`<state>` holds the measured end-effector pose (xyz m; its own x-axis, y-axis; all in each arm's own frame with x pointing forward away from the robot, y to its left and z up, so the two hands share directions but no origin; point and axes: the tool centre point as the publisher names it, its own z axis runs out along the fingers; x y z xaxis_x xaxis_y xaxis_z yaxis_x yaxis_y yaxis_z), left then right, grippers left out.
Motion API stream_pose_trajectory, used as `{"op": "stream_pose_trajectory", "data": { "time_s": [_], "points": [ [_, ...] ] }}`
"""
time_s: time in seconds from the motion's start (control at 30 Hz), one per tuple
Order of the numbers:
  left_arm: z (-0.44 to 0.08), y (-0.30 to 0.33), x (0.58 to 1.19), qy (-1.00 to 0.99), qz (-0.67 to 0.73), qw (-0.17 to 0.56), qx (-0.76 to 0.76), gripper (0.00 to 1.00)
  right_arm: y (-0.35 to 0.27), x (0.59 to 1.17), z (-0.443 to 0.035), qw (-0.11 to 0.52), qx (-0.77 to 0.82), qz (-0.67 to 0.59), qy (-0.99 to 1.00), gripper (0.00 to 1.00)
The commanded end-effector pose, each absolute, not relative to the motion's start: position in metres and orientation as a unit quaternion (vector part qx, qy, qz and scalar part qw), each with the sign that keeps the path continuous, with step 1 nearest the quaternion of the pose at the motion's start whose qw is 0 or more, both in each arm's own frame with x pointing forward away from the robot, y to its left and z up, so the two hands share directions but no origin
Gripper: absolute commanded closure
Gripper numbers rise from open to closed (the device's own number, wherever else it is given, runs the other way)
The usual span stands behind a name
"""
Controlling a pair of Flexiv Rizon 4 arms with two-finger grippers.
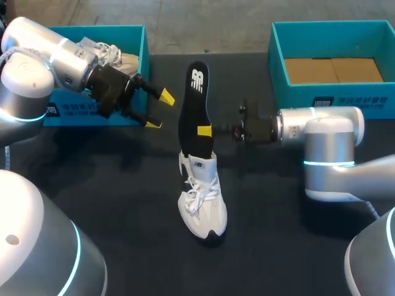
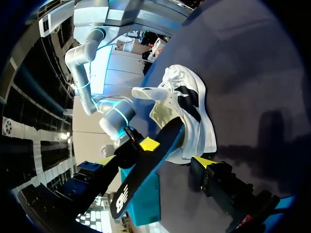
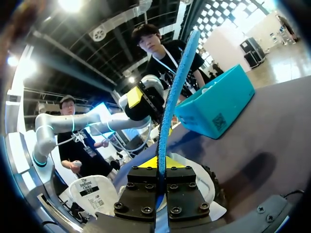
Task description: Take the shoe out of the shoebox, open the shoe tongue, remove and reinsert the insole, then place the shoe into the shoebox
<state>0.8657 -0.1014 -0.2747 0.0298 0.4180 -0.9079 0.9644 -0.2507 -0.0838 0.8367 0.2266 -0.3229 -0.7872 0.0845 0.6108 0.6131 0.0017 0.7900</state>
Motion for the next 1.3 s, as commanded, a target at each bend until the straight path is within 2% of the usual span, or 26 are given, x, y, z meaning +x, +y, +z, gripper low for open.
{"op": "stream_pose_trajectory", "data": {
  "time_s": [0.03,1.3],
  "points": [
    [-0.276,-0.102,0.866,0.531,-0.451,0.304,0.650,0.00,0.232,0.834,-0.329,0.204,-0.259,-0.655,-0.680,1.00],
    [-0.279,-0.103,0.871,0.529,-0.452,0.300,0.653,0.00,0.237,0.814,-0.346,0.206,-0.252,-0.647,-0.690,1.00]
  ]
}}
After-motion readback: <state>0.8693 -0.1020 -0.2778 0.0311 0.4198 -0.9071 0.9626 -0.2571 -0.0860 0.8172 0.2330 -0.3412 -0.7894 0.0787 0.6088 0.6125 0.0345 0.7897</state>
